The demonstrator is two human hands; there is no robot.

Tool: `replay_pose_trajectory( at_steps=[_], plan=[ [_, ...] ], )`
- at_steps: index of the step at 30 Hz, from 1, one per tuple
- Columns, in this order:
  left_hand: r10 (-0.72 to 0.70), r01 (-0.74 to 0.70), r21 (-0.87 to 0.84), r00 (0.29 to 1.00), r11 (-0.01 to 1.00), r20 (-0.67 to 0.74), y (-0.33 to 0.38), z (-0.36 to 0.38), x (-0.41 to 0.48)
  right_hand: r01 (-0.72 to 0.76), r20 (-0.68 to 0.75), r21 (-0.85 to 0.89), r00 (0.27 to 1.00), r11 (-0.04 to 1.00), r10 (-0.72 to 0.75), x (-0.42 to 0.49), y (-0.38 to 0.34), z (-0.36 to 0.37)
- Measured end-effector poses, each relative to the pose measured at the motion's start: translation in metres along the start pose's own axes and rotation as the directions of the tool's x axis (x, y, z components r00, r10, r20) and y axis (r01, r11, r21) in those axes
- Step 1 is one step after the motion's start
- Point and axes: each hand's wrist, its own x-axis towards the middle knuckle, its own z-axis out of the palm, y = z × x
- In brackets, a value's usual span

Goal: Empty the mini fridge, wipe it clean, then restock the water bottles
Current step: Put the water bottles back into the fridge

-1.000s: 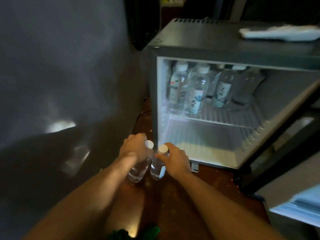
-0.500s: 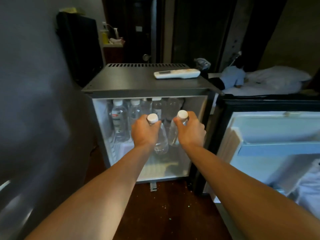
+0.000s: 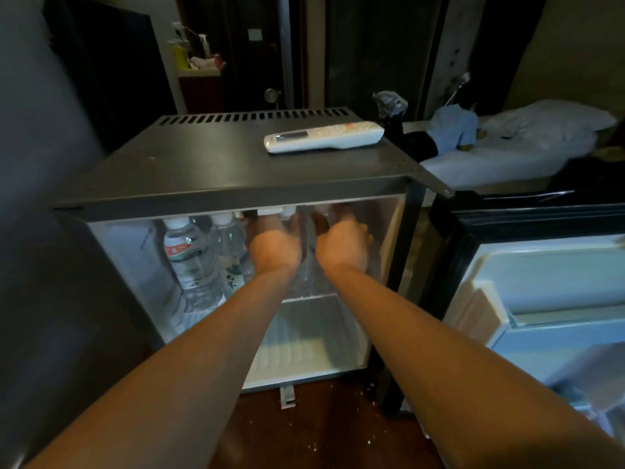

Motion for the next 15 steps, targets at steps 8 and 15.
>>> replay_pose_trajectory(
  at_steps=[8,15],
  plan=[
    [0.021,-0.040,0.143,0.992,0.989,0.128,0.019,-0.027,-0.023,0.035,0.044,0.088,0.998,0.995,-0.039,-0.007,0.005,0.002],
    [-0.149,-0.049,0.327,0.821,0.944,0.551,0.034,-0.093,-0.062,0.118,0.111,-0.134,0.988,0.984,-0.104,-0.073,0.002,-0.050]
  ],
)
